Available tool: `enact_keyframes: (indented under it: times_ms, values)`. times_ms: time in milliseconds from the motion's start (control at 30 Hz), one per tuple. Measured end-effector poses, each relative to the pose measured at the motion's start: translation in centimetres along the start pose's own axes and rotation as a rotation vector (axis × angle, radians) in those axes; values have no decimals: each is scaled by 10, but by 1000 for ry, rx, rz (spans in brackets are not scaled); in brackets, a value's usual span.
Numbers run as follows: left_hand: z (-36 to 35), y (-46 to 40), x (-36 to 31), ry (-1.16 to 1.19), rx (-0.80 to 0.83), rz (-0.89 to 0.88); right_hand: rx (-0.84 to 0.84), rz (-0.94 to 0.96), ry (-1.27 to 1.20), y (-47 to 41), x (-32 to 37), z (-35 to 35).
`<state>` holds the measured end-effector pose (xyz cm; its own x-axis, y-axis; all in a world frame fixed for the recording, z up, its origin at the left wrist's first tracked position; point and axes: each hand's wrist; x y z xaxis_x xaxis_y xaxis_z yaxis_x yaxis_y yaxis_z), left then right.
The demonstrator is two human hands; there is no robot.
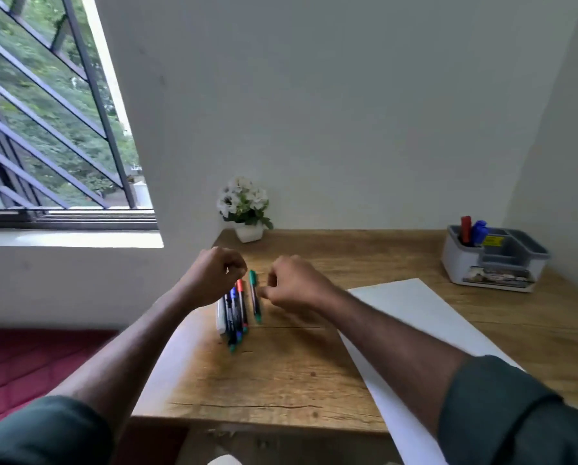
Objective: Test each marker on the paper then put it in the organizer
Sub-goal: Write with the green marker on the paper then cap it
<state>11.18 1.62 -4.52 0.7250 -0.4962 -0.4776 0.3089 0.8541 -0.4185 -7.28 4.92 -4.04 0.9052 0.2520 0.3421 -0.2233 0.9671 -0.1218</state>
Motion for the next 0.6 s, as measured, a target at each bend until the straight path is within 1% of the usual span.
enact_keyframes:
  times_ms: [133, 233, 367, 467, 533, 600]
  values:
    - [5, 9, 17, 1, -19, 18, 60, -52, 27, -7, 18, -16]
    - [4, 11, 22, 18, -10, 7, 51, -90, 47, -9, 24, -21]
    - [-1, 8, 22, 15, -13, -30, 9, -171, 63, -4, 14, -16]
    - [-10, 4, 16, -35, -16, -31, -111, -183, 22, 3, -7, 0]
    - [-18, 0, 7, -19, -6, -51, -150, -169, -85, 13, -26, 15]
    - [-28, -5, -3, 34, -16, -85, -137, -164, -268, 26, -43, 31]
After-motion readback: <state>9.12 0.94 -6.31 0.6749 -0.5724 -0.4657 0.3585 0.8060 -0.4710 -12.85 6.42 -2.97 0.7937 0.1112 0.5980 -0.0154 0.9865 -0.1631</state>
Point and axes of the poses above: each hand's wrist, its own y-axis away from the middle knuckle, its own z-axis out of the back of the hand, x = y × z, and after that the axes turned 6 degrees about y, right-handed
